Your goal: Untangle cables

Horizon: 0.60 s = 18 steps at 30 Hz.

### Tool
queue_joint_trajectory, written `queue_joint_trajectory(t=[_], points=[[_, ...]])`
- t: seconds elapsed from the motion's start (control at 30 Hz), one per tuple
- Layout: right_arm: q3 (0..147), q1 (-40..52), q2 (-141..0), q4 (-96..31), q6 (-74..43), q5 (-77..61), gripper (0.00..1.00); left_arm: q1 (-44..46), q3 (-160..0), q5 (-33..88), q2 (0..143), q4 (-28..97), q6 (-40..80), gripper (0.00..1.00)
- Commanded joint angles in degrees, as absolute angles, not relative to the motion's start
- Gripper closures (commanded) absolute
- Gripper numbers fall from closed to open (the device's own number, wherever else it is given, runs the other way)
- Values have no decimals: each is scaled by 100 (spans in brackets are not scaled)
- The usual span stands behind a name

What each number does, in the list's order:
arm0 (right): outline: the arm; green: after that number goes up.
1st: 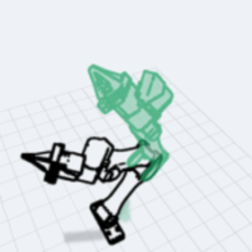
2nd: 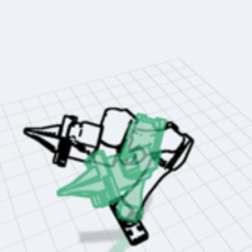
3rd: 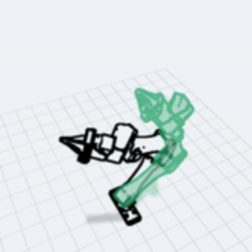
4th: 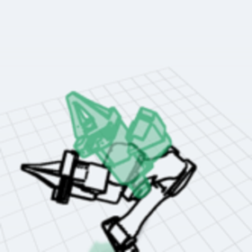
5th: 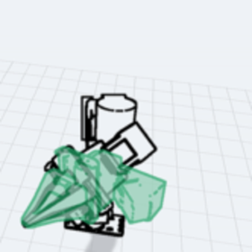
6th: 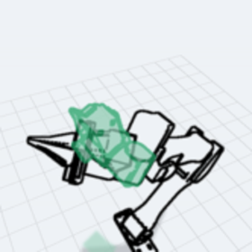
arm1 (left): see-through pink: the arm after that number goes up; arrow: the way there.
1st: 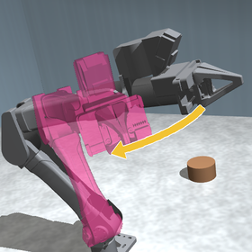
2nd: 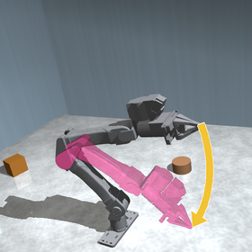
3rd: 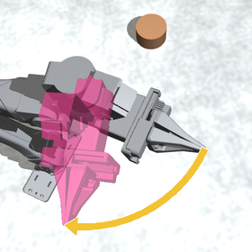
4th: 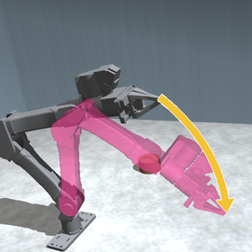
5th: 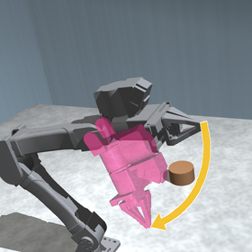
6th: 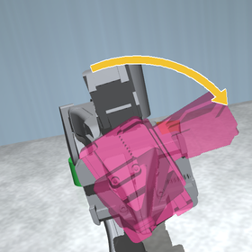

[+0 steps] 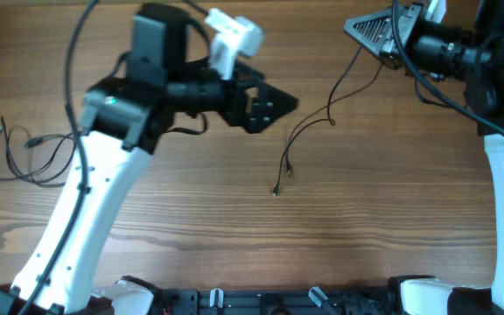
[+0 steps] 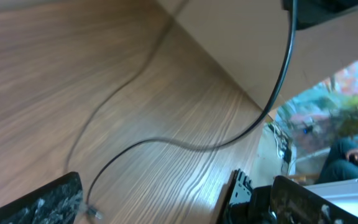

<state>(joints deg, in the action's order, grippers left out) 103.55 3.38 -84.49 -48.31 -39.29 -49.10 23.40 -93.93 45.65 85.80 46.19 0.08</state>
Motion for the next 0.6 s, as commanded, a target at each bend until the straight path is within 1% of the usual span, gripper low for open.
queue_joint_trajectory(t=[0.0,0.17,0.33,0.4,0.43,0.5,0.57], points=[[10381,388,-8497,-4777,-4195,-5461,96,2668,-9397,4429,8932,4093,-60,3],[10377,392,-8497,-4783,-4104,-5457,96,2934,-9397,4744,9201,3201,242,7],[10377,392,-8497,-4781,-4051,-5452,96,3170,-9397,4908,9218,2860,237,24],[10377,392,-8499,-4783,-4049,-5417,96,3205,-9397,4908,9218,2902,235,28],[10377,390,-8497,-4786,-4038,-5343,96,3197,-9397,4906,9216,2982,176,27],[10377,390,-8497,-4803,-3988,-5133,96,3020,-9397,4978,9181,3151,172,19],[10377,388,-8499,-4823,-3924,-4976,96,2764,-9397,5369,9150,3223,169,15]])
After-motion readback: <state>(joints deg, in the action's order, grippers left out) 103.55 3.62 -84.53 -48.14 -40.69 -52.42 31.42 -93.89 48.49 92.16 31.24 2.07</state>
